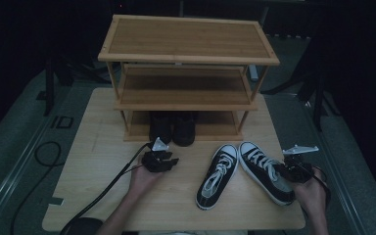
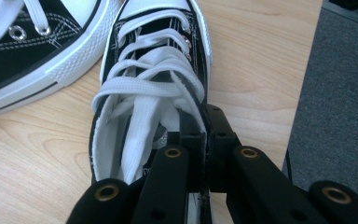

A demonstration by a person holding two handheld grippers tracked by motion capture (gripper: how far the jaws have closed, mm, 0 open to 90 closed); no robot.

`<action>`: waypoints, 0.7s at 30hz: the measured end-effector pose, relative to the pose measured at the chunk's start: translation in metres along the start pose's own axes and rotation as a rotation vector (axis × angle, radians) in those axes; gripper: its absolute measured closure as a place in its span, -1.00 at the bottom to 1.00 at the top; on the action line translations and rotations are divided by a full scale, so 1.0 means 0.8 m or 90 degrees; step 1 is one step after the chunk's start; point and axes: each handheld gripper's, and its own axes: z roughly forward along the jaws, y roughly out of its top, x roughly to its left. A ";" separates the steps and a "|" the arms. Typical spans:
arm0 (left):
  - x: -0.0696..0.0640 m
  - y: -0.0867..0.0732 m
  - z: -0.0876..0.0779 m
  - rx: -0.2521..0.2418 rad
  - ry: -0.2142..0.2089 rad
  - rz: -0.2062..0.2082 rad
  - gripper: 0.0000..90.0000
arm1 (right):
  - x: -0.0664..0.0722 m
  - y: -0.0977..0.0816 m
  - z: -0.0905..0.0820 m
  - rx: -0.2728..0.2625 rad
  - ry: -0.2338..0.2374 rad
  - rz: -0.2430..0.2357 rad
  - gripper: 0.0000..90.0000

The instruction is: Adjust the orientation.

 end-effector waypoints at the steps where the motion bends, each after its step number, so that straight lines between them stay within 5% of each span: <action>1: 0.000 0.000 0.000 0.000 0.000 -0.001 0.31 | -0.001 0.000 -0.002 -0.003 0.001 0.003 0.96; 21: 0.001 0.000 0.000 -0.001 -0.004 -0.005 0.30 | -0.007 0.030 -0.033 -0.045 0.027 -0.014 0.96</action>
